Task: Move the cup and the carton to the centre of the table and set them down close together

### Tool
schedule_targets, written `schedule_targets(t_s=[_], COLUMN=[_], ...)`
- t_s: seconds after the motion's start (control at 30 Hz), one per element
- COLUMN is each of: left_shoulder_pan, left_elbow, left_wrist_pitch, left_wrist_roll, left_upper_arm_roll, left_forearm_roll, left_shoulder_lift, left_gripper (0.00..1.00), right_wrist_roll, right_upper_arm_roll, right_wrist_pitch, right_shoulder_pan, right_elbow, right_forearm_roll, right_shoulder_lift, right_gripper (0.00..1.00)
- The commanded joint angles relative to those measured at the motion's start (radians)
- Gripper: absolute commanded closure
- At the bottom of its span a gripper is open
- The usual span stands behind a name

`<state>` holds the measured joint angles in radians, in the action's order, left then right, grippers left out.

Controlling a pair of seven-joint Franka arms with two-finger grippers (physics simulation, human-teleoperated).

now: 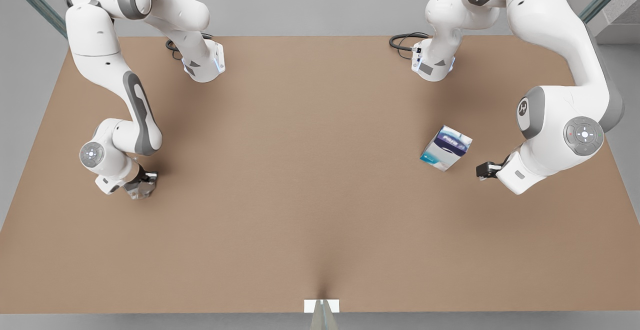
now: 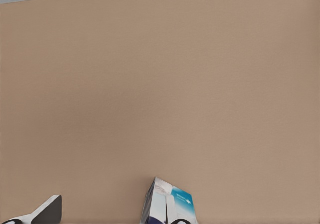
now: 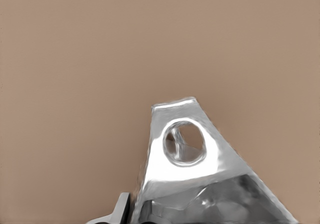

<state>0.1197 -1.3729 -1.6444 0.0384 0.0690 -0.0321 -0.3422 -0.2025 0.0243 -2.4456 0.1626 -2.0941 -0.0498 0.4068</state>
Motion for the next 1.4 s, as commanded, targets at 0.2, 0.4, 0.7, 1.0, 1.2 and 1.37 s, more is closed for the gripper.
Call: schedule_targets(t_s=[0.2,0.4,0.7,1.0,1.2,1.37], left_shoulder_pan=[0.0,0.0,0.0,0.0,0.0,0.002], left_elbow=[0.0,0.0,0.0,0.0,0.0,0.0], left_wrist_pitch=[0.0,0.0,-0.002,-0.009,-0.008,-0.008], left_wrist_roll=[0.0,0.0,-0.008,-0.018,-0.025,-0.04], left_upper_arm_roll=[0.002,0.005,0.005,0.006,0.006,0.006], left_forearm_roll=[0.0,0.0,-0.003,-0.008,-0.008,-0.009], left_shoulder_lift=[0.003,0.002,0.002,-0.006,-0.006,-0.001], left_gripper=[0.0,0.0,0.0,0.0,0.0,0.0], right_wrist_roll=[0.054,0.413,0.801,0.945,0.966,1.028], right_upper_arm_roll=[-0.012,-0.152,-0.227,-0.162,-0.139,-0.139], right_wrist_pitch=[0.272,0.485,0.454,0.269,0.266,0.263], right_shoulder_pan=[-0.077,-0.267,-0.61,-0.818,-0.838,-0.839], right_elbow=[0.183,0.47,1.042,1.246,1.244,1.244], right_forearm_roll=[0.002,0.016,0.002,0.011,0.011,0.011], right_shoulder_lift=[-0.02,0.049,0.475,0.716,0.715,0.71], right_gripper=[0.79,0.79,0.79,0.79,0.26,0.0])
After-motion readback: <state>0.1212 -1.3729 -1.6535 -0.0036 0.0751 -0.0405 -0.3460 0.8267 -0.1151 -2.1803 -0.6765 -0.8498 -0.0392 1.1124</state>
